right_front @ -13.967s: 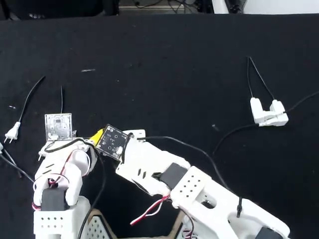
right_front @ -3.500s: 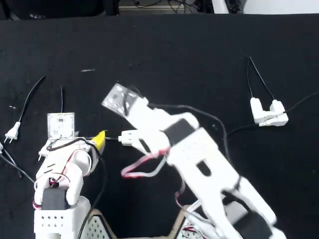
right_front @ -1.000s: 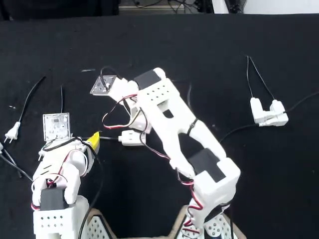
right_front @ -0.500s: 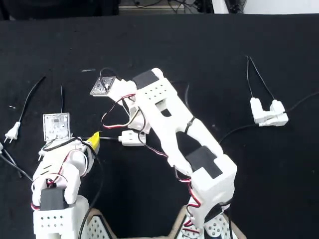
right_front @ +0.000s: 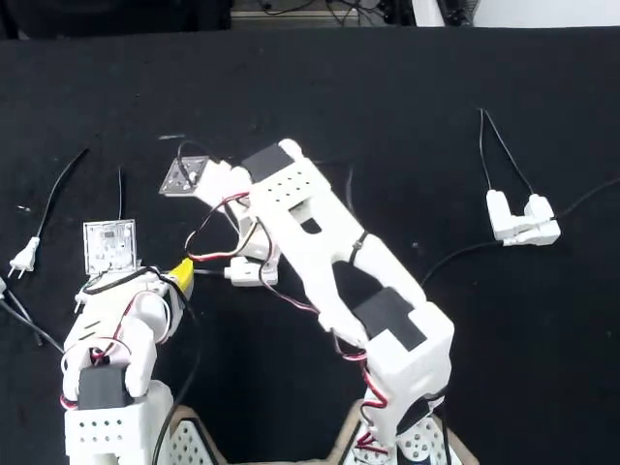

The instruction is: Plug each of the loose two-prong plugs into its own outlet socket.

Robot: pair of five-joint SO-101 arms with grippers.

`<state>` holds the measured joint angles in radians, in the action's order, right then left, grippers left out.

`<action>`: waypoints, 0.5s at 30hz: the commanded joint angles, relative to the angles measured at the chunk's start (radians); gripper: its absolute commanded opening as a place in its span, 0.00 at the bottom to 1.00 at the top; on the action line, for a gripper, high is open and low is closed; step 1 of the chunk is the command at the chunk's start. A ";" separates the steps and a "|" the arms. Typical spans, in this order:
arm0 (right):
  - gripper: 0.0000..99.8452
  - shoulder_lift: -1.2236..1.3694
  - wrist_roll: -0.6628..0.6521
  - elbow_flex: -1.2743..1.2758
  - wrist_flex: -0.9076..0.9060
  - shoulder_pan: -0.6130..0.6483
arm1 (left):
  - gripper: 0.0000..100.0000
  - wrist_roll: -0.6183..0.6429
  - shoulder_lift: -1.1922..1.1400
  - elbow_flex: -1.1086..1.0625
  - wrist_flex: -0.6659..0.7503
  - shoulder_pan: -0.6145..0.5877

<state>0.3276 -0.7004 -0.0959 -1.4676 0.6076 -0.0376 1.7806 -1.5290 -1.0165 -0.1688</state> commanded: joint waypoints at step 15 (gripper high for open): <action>0.01 -0.036 -0.003 0.101 0.097 0.034 | 0.26 -0.006 0.003 0.042 -0.003 0.005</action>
<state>0.3214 -0.7004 -0.0054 -1.3955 0.6091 -0.0376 1.7791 -1.5290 -1.0165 -0.1688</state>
